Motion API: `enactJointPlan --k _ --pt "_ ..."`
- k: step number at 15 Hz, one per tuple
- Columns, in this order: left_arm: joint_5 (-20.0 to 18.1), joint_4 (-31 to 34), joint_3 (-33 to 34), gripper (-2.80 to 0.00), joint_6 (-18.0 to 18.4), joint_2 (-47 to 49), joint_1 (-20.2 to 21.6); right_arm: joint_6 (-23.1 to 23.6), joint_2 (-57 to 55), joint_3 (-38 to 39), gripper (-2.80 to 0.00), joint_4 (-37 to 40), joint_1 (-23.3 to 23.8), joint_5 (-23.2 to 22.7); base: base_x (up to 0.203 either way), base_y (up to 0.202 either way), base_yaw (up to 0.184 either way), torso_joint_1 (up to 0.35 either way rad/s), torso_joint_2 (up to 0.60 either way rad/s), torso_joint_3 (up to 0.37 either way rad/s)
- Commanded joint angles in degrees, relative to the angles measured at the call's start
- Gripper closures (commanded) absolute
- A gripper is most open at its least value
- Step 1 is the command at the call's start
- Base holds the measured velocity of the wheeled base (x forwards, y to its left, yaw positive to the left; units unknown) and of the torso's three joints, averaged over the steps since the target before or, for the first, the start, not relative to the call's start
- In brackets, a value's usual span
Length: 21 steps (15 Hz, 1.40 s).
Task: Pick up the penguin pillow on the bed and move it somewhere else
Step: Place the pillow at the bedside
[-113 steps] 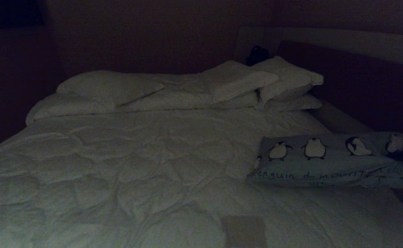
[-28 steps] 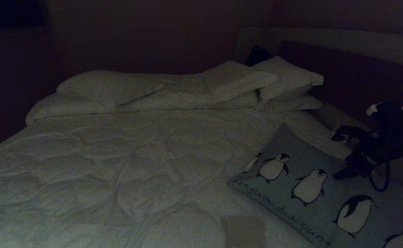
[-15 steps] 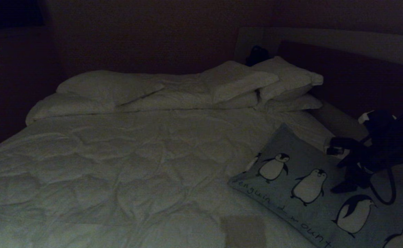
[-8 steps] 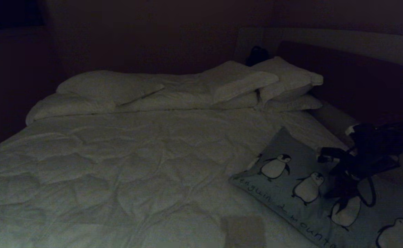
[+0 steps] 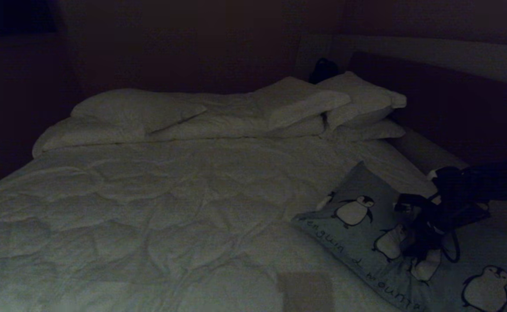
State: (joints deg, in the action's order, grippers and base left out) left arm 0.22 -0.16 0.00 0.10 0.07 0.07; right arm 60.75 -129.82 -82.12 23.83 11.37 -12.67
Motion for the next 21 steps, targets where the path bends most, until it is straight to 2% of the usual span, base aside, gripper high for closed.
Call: enactJointPlan --k 1,7,8,17,21 --pt "0.04 -0.07 0.00 0.00 -0.01 0.01 0.01 0.34 -1.69 -0.24 -2.80 0.25 0.23 0.01 0.000 0.000 0.000 0.000 0.00 0.000" --pt "0.04 -0.11 0.00 0.00 -0.01 0.01 0.01 0.06 -1.69 -0.24 -2.80 0.38 1.17 -0.99 0.000 0.000 0.000 0.000 0.00 0.000" --pt "0.04 -0.06 0.00 0.00 -0.01 0.01 0.01 -0.03 -1.42 -0.24 0.00 0.42 1.19 -2.49 0.000 0.000 0.000 0.000 0.00 0.000" --pt "0.04 -0.11 0.00 0.00 -0.01 0.01 0.01 -0.62 1.33 0.11 0.00 0.38 1.28 -3.59 0.000 0.000 0.000 0.000 0.00 0.000" --pt "0.04 -0.03 0.00 0.00 -0.01 0.01 0.01 -1.85 6.41 0.79 0.00 0.94 1.28 -7.89 0.000 0.000 0.000 0.000 0.00 0.000"
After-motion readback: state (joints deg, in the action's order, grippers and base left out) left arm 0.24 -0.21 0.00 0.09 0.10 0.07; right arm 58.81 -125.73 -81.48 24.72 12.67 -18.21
